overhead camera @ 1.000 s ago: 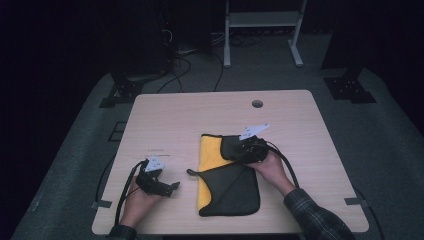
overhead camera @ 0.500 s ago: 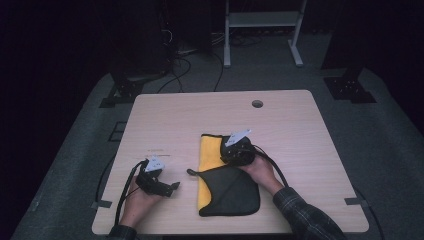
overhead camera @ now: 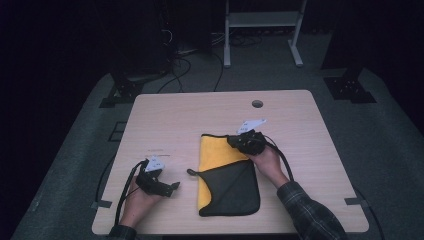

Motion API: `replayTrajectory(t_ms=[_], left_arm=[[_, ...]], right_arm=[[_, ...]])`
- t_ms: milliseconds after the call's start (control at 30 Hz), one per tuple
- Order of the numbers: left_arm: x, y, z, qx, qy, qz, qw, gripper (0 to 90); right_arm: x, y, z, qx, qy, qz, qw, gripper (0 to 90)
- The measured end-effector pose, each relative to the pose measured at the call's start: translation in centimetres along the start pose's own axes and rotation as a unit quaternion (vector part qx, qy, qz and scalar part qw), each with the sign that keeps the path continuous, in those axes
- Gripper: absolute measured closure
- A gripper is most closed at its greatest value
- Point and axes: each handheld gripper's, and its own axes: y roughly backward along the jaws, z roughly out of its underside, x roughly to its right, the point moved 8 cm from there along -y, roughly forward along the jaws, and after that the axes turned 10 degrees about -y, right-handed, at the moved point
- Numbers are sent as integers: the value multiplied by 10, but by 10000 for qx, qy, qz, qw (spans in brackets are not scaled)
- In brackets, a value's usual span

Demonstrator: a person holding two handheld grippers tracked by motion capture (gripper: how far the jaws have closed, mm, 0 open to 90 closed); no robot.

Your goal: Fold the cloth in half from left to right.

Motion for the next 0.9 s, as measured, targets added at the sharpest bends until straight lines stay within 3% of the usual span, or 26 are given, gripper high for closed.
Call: replayTrajectory(t_ms=[200,467,700,800,900], left_arm=[[0,0,0,2,10,5,10000,0],[0,0,0,0,13,1,10000,0],[0,0,0,-1,22,-9,10000,0],[0,0,0,-1,24,-10,10000,0],[0,0,0,-3,25,-14,10000,0]], right_arm=[[29,7,-7,177,-360,127,9991,854],[66,0,5,10,-682,439,9967,860],[82,-14,25,-265,-786,595,9948,854],[87,-13,25,-203,-828,757,9935,746],[90,-4,19,35,-974,754,9924,736]])
